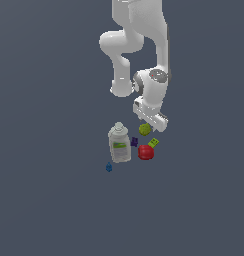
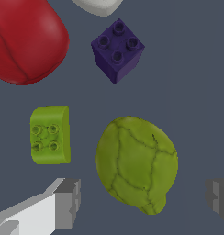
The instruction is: Pick up a designated object from a clutter of objects.
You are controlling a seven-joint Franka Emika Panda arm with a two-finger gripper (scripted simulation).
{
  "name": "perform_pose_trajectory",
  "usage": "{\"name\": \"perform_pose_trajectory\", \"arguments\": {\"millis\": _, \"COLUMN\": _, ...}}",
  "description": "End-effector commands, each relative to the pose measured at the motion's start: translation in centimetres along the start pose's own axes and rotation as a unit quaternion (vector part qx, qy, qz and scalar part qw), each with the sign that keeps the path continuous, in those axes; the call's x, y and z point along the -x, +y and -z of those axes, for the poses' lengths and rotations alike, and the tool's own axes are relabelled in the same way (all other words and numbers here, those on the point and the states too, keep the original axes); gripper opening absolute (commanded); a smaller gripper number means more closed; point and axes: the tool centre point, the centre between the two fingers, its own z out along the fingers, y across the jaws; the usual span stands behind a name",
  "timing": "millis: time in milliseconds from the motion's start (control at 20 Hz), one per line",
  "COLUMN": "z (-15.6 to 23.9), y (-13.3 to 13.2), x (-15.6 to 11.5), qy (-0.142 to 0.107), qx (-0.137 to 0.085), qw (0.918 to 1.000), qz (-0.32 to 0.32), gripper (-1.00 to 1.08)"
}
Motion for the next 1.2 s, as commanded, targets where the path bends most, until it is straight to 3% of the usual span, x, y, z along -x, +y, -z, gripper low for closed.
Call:
{"name": "perform_pose_trajectory", "arguments": {"millis": 0, "z": -1.0, "y": 0.0, "x": 0.0, "qy": 0.0, "qx": 0.0, "qw": 1.0, "qz": 0.0, "gripper": 1.0}}
{"name": "perform_pose_trajectory", "arguments": {"millis": 450, "z": -2.7, "y": 0.0, "x": 0.0, "qy": 0.0, "qx": 0.0, "qw": 1.0, "qz": -0.001, "gripper": 1.0}}
{"name": "perform_pose_trajectory", "arguments": {"millis": 500, "z": -2.7, "y": 0.0, "x": 0.0, "qy": 0.0, "qx": 0.0, "qw": 1.0, "qz": -0.001, "gripper": -1.0}}
{"name": "perform_pose_trajectory", "arguments": {"millis": 1150, "z": -2.4, "y": -0.1, "x": -0.1, "qy": 0.001, "qx": -0.001, "qw": 1.0, "qz": -0.001, "gripper": -1.0}}
